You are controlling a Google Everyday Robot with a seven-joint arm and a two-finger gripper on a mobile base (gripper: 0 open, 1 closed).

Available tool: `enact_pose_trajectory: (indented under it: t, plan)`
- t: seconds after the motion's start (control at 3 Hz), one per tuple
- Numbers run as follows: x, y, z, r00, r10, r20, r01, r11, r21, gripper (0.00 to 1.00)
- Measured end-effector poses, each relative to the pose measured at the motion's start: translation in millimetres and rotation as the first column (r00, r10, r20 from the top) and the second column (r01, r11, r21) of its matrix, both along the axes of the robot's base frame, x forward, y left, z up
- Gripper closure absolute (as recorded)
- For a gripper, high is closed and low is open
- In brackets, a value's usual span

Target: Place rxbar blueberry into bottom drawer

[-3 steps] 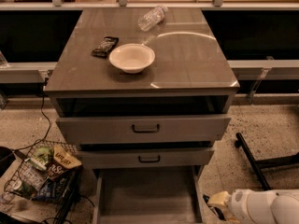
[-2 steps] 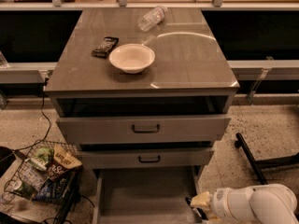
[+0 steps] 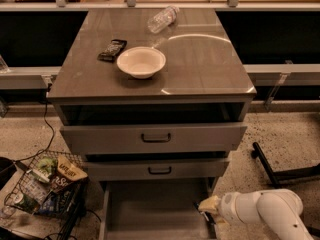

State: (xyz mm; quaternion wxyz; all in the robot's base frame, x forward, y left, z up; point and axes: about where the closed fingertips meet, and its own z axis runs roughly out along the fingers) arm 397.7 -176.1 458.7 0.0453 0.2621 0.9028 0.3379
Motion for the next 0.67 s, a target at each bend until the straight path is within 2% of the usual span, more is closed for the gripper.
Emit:
enact_pose_trajectory:
  t: [0.33,0.67]
  plan:
    - [56,11,-31,1.0000,0.007,-0.004,-0.007,0.999,0.049,1.00]
    - [99,16,-68,0.9987,0.018,-0.047,-0.015,0.998,0.058,1.00]
